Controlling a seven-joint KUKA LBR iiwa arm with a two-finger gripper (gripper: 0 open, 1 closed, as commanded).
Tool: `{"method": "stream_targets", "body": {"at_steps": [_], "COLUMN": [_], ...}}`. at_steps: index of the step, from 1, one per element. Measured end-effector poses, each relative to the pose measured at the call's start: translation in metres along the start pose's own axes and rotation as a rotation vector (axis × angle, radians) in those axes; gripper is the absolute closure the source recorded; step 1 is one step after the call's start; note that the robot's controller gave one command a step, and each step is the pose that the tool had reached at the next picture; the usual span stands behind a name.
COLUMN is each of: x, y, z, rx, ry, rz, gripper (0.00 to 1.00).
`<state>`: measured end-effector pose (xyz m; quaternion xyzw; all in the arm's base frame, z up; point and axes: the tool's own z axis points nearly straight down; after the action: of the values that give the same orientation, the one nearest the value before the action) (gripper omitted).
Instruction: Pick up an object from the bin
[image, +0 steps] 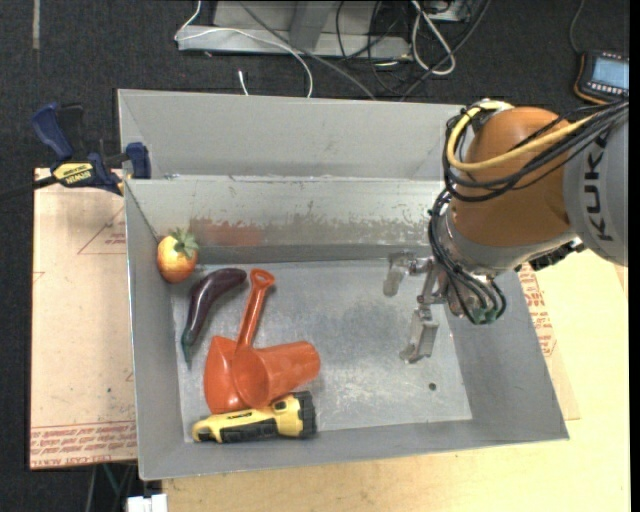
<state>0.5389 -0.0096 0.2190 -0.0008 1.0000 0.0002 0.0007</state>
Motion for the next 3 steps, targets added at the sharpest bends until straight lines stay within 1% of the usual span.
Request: {"method": "stream_targets", "body": {"at_steps": [1, 2, 3], "x": [0.001, 0.001, 0.003], "y": [0.015, 0.026, 0.043], "z": [0.033, 0.040, 0.044], "rx": [-0.002, 0.001, -0.002], "ry": [0.001, -0.002, 0.000], "rz": [-0.213, -0.161, -0.102], "gripper": [0.00, 0.00, 0.00]}}
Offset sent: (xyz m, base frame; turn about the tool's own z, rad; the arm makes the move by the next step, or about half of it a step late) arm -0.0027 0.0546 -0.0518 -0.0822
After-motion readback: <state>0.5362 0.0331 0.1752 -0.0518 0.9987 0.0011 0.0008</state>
